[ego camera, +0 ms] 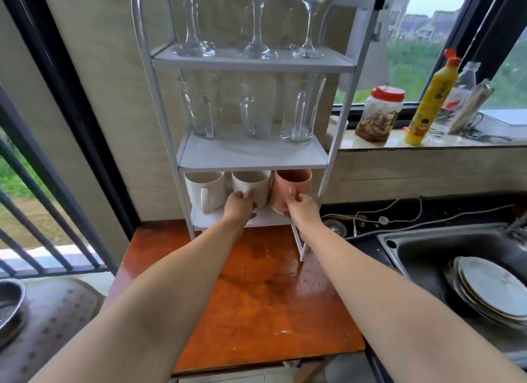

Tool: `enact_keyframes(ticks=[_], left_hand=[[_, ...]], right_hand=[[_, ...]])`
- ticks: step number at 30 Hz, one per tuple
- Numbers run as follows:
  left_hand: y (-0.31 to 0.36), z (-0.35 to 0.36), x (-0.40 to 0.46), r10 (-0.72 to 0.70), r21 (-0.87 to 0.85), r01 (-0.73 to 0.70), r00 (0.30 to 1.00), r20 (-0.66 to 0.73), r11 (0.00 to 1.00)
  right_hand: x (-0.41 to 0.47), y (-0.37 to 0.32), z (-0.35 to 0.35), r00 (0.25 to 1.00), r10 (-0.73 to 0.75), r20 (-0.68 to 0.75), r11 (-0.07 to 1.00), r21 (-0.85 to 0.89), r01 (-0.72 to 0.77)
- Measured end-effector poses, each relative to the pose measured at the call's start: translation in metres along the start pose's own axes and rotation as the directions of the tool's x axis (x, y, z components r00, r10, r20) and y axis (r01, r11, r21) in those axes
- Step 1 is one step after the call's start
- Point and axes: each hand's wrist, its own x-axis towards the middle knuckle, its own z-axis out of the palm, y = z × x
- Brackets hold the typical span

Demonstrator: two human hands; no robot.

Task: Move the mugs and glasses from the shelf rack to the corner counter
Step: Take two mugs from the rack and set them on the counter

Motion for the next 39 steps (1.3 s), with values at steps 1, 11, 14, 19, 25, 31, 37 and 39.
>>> enact_keyframes(ticks=[1, 11, 14, 19, 25, 31, 37, 39], left_hand=[[0.001, 0.000, -0.002, 0.003, 0.001, -0.003, 1.000, 0.007, 1.000], [-0.002, -0.009, -0.039, 0.149, 0.074, -0.148, 0.989, -0.007, 0.986], [-0.008, -0.015, -0.058, 0.206, 0.167, -0.195, 0.977, -0.051, 0.966], [-0.021, -0.018, -0.104, 0.217, 0.225, -0.182, 0.966, -0.142, 0.957], [-0.041, 0.016, -0.166, 0.192, 0.209, -0.167, 0.976, -0.106, 0.964], [-0.053, 0.090, -0.216, 0.161, 0.162, -0.177, 0.981, 0.106, 0.971], [-0.053, 0.183, -0.246, 0.148, 0.132, -0.207, 0.922, 0.357, 0.969], [-0.053, 0.216, -0.256, 0.097, 0.104, -0.160, 0.886, 0.454, 0.982]], right_hand=[[-0.001, 0.000, -0.002, 1.000, -0.022, -0.017, 0.999, -0.033, 0.022], [-0.034, 0.009, -0.016, 0.989, -0.148, -0.004, 0.989, -0.031, 0.148], [-0.051, 0.015, -0.021, 0.981, -0.194, 0.025, 0.980, -0.033, 0.195], [-0.088, 0.031, -0.036, 0.974, -0.218, 0.056, 0.976, -0.007, 0.219], [-0.140, 0.066, -0.090, 0.995, -0.099, 0.003, 0.976, 0.195, 0.096], [-0.176, 0.112, -0.185, 0.974, 0.028, -0.225, 0.964, 0.264, 0.033], [-0.220, 0.158, -0.280, 0.890, 0.122, -0.440, 0.976, 0.215, -0.028], [-0.238, 0.174, -0.308, 0.853, 0.176, -0.492, 0.967, 0.249, -0.056]])
